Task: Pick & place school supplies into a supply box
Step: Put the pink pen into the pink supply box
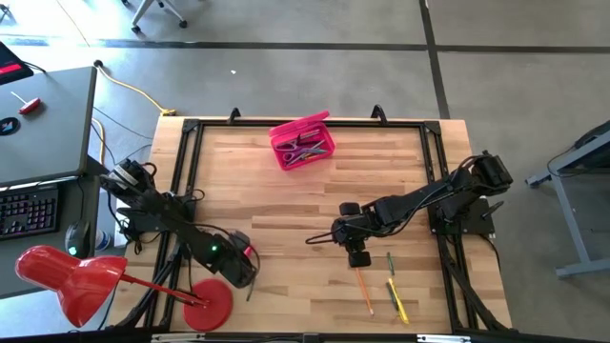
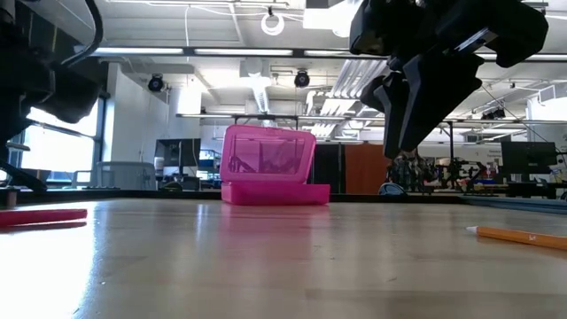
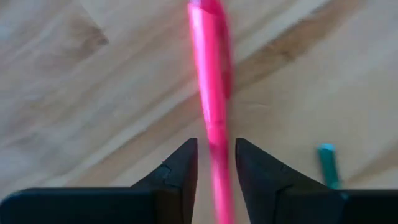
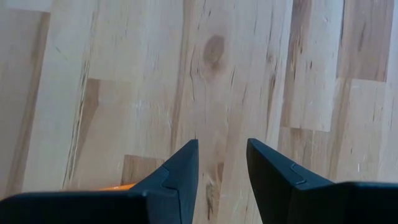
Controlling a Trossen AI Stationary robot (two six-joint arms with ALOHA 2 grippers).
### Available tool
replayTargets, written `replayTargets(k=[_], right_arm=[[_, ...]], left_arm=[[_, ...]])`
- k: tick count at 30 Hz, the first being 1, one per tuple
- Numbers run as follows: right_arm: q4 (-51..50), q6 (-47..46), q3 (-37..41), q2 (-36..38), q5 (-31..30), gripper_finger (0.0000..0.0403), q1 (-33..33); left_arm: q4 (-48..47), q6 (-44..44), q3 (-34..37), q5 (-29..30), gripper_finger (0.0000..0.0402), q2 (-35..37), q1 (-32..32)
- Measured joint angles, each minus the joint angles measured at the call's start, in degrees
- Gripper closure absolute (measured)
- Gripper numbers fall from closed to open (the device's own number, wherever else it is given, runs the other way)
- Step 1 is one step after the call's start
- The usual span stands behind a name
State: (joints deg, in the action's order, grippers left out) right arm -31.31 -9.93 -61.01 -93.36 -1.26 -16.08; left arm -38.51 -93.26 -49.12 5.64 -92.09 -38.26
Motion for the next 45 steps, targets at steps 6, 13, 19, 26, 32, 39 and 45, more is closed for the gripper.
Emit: replayTargets(k=[6, 13, 19, 26, 32, 39, 45], right_arm=[[0.38, 1.07, 0.0, 0.0, -0.02, 0.0289, 0.0], [1.01, 1.43, 0.0, 0.0, -0.02, 0.0289, 0.0], [1.05, 1.42, 0.0, 0.0, -0.07, 0.0289, 0.02], [1.05, 1.42, 0.0, 0.0, -0.02, 0.0289, 0.0], [1.07, 1.42, 0.0, 0.0, 0.0, 0.0289, 0.01], [1.14, 1.43, 0.0, 0.0, 0.0, 0.0289, 0.02], [1.16, 2.03, 0.0, 0.0, -0.02, 0.0289, 0.02]], left_arm=[[0.94, -0.57, 2.38, 1.5, 0.029, 0.28, -0.01], [1.17, 0.28, 2.8, 10.58, 0.0305, 0.07, 0.46], [1.41, 4.66, 2.97, 19.99, 0.0312, -0.11, 4.78], [3.19, 17.58, 2.97, 20.87, 0.0312, -0.13, 14.67], [11.31, 31.48, 2.97, 19.16, 0.0312, -0.11, 23.33], [21.76, 47.88, 2.47, 18.02, 0.0312, -0.09, 32.76], [22.53, 62.19, -2.79, 17.69, 0.0312, -0.09, 41.85]])
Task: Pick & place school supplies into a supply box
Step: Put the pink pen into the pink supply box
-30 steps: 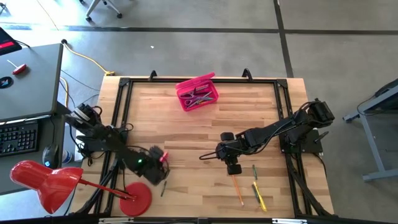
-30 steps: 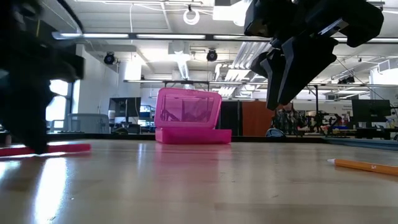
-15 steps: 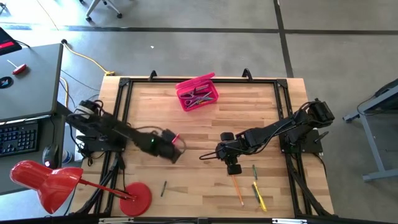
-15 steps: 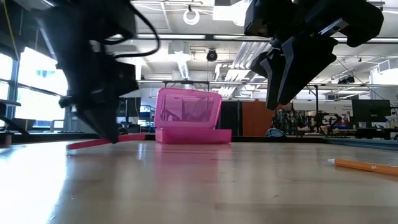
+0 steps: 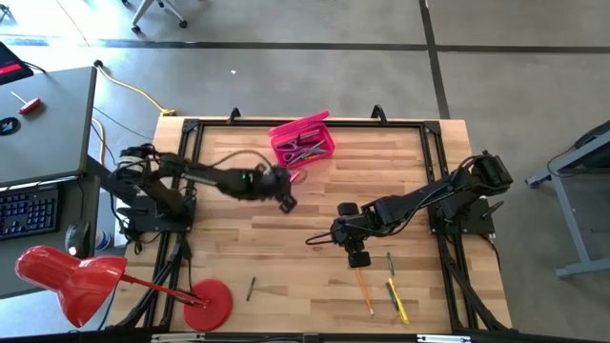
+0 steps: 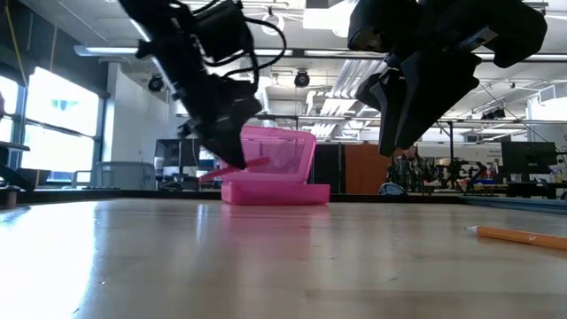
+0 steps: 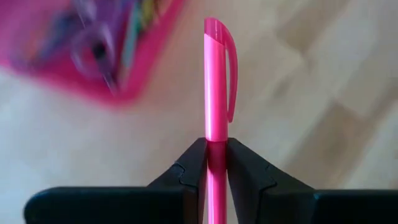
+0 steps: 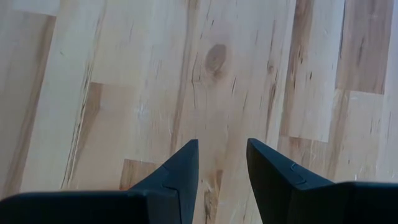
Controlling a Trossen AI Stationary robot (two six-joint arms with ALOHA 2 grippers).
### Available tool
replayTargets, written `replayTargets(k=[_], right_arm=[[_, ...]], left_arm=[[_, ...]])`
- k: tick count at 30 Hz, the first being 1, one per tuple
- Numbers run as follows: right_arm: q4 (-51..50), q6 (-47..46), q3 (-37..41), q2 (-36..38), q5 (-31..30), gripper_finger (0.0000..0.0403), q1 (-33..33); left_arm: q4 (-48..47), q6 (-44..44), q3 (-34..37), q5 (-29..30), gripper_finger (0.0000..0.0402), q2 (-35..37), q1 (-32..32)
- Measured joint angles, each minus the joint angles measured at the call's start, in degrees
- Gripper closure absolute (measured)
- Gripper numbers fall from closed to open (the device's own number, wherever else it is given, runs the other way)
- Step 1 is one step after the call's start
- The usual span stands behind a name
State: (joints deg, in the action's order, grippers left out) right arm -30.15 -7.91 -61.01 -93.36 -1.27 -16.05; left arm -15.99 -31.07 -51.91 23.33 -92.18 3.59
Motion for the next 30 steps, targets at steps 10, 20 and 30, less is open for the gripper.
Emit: replayTargets(k=[10, 20, 30], right_arm=[[0.03, 0.92, 0.0, 0.0, 0.02, 0.0289, 0.0], [0.44, 0.94, 0.0, 0.0, 0.11, 0.0289, 0.0], [0.8, 2.0, 0.0, 0.0, 0.19, 0.0289, 0.0]], left_arm=[[1.76, 23.96, -9.55, -9.61, 0.0312, -0.9, 14.92], [4.05, 30.08, -11.91, -8.18, 0.0311, -9.98, 20.85], [6.09, 32.4, -13.32, -2.75, 0.0311, -12.02, 20.8]])
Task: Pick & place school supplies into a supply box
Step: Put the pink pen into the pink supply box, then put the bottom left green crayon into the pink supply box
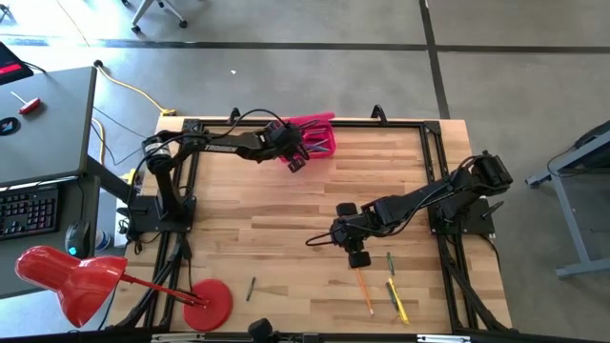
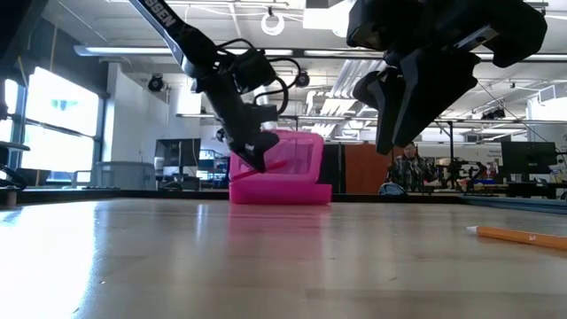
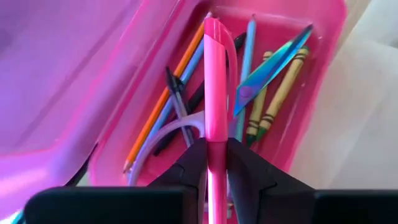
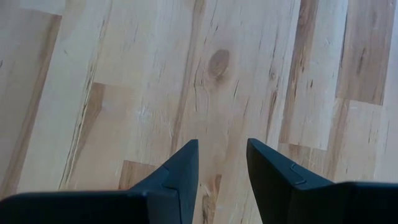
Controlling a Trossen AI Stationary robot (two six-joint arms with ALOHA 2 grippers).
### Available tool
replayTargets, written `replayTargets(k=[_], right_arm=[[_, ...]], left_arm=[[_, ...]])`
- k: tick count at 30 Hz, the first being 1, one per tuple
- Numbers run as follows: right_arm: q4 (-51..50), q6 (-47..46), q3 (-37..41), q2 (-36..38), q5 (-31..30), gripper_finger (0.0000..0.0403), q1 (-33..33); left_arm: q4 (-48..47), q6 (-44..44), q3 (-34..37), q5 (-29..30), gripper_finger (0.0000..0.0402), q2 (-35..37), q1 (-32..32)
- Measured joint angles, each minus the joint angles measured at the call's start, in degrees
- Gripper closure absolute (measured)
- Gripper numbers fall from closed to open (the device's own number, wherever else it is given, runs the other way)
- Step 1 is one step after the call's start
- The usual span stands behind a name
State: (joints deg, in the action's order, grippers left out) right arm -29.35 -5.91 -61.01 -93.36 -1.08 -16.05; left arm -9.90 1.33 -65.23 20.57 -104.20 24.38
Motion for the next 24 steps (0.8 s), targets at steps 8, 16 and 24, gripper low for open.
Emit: replayTargets(k=[8, 16, 24], right_arm=[[0.12, 0.0, 0.0, 0.0, 0.15, 0.0289, 0.0], [0.14, -0.01, 0.0, 0.0, 0.21, 0.0289, 0.0], [0.14, -0.02, 0.0, 0.0, 0.26, 0.0289, 0.0]], left_arm=[[0.01, 1.55, 0.0, 0.66, 0.031, 0.0, 0.02], [2.13, 1.99, 0.02, 0.82, 0.0224, 0.0, 0.01], [1.27, 1.64, -2.7, -2.08, 0.0185, 0.0, -0.46]])
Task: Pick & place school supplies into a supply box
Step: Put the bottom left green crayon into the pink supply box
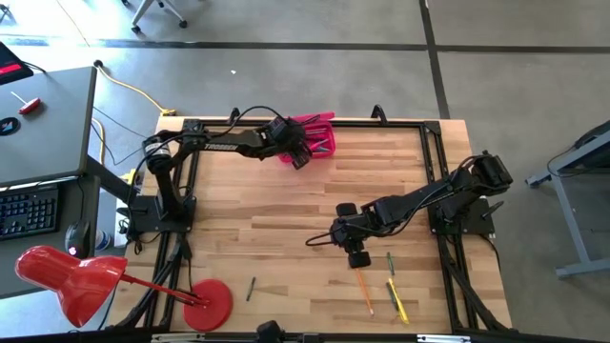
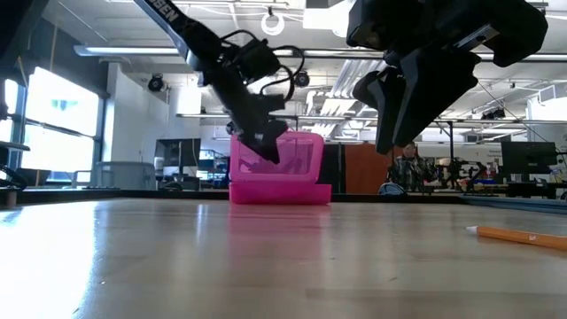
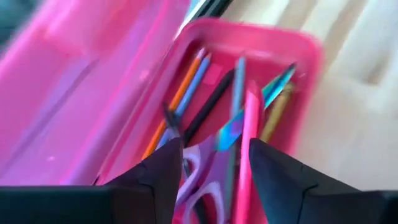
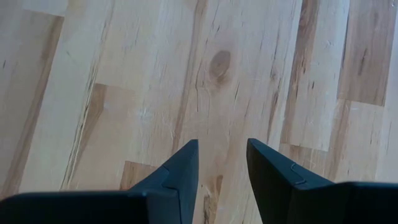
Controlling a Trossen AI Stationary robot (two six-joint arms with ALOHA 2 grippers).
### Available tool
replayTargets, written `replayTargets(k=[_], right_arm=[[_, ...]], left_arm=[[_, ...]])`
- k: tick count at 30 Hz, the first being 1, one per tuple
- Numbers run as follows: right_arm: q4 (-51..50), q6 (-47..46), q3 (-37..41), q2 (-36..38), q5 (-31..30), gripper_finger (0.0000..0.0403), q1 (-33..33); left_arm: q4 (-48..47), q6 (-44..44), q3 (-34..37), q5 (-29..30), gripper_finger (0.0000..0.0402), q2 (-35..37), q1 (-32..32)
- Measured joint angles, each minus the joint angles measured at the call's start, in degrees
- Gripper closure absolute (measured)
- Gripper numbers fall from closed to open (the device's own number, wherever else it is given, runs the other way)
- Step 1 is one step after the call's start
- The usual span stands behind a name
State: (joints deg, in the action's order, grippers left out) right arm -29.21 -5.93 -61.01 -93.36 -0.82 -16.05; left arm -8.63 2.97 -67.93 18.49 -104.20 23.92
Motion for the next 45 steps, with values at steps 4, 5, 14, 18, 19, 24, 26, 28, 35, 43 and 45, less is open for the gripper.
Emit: replayTargets(k=[4, 5, 14, 18, 19, 24, 26, 28, 35, 43, 45], right_arm=[[0.0, 0.0, 0.0, 0.0, 0.0, 0.0289, 0.0], [0.0, 0.0, 0.0, 0.0, 0.0, 0.0289, 0.0], [0.2, -14.44, 0.0, 0.0, -0.02, 0.0289, 0.0], [0.17, -18.86, 0.0, -0.02, -0.03, 0.0289, 0.0], [0.09, -20.58, 0.0, -0.02, -0.02, 0.0289, 0.0], [-1.99, -27.06, -0.02, -0.02, 1.35, 0.0289, -0.01], [-2.53, -28.26, -0.02, -0.02, 1.26, 0.0289, -0.22], [-2.42, -29.51, -0.01, -0.02, -0.14, 0.0289, -0.51], [-2.27, -30.05, -0.02, -0.04, -2.82, 0.0289, -0.9], [-2.22, -25.75, -0.02, -0.04, -2.92, 0.0289, -0.87], [-2.2, -24.53, -0.02, -0.04, -3.4, 0.0289, -0.9]], left_arm=[[-9.67, -0.23, -4.94, -3.94, 0.0203, 0.09, -2.07], [-12.78, -0.21, -6.37, -4.66, 0.0208, 0.09, -2.74], [-46.25, -5.59, -21.7, -8.71, 0.0253, 0.11, -9.83], [-62.27, -10.77, -27.54, -14.16, 0.027, 0.11, -13.18], [-65.88, -12.18, -28.66, -15.96, 0.0274, 0.11, -14.1], [-77.07, -18.93, -30.52, -24.12, 0.029, 0.11, -20.11], [-78.78, -22.69, -30.52, -25.64, 0.0295, 0.11, -23.39], [-79.64, -25.36, -30.52, -27.05, 0.0299, 0.11, -27.18], [-73.33, -41.07, -28.51, -21.46, 0.031, 0.1, -43.1], [-60.36, -69.94, -19.03, -12.71, 0.0293, 0.09, -56.69], [-60.31, -76.09, -16.82, -12.41, 0.0282, 0.09, -59.12]])
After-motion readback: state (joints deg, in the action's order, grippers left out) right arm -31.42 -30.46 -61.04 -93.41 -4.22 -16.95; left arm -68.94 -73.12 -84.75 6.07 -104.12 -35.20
